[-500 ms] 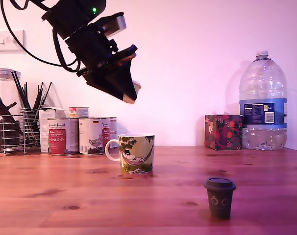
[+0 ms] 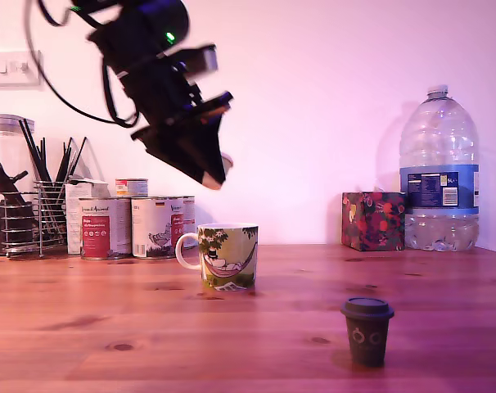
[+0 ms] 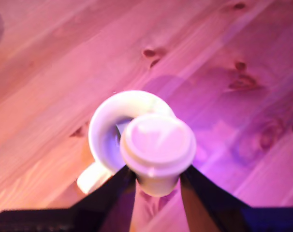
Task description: Pick up the coffee capsules from the table one by one and drop them inside the nearest coffee cup
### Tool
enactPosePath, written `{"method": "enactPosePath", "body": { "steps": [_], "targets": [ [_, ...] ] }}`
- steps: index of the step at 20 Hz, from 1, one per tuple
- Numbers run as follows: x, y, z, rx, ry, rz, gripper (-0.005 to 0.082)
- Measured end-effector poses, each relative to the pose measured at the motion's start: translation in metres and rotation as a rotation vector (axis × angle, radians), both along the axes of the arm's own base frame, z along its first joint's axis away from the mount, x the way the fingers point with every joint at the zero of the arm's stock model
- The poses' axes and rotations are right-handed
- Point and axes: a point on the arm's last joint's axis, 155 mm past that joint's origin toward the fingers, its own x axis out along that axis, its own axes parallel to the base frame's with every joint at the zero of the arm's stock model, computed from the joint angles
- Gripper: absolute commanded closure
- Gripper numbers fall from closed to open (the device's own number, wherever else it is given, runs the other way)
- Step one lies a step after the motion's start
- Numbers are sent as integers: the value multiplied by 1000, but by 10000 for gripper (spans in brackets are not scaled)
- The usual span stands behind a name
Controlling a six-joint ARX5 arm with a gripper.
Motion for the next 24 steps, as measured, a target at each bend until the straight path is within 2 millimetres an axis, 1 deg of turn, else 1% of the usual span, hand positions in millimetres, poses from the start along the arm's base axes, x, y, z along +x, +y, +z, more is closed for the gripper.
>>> {"method": "enactPosePath", "body": {
  "steps": [3, 5, 7, 9, 10, 22, 23, 24],
  "targets": [
    [10, -5, -6, 21, 39, 0, 571],
    [15, -8, -15, 39, 72, 0, 571],
    [17, -9, -28, 56, 103, 0, 571],
    [13, -7, -42, 76, 140, 0, 571],
    [12, -6, -45, 82, 150, 0, 571],
    [14, -5, -45, 89, 142, 3, 570],
    [14, -6, -45, 90, 140, -1, 564],
    [14, -6, -45, 89, 136, -1, 494]
  ]
}}
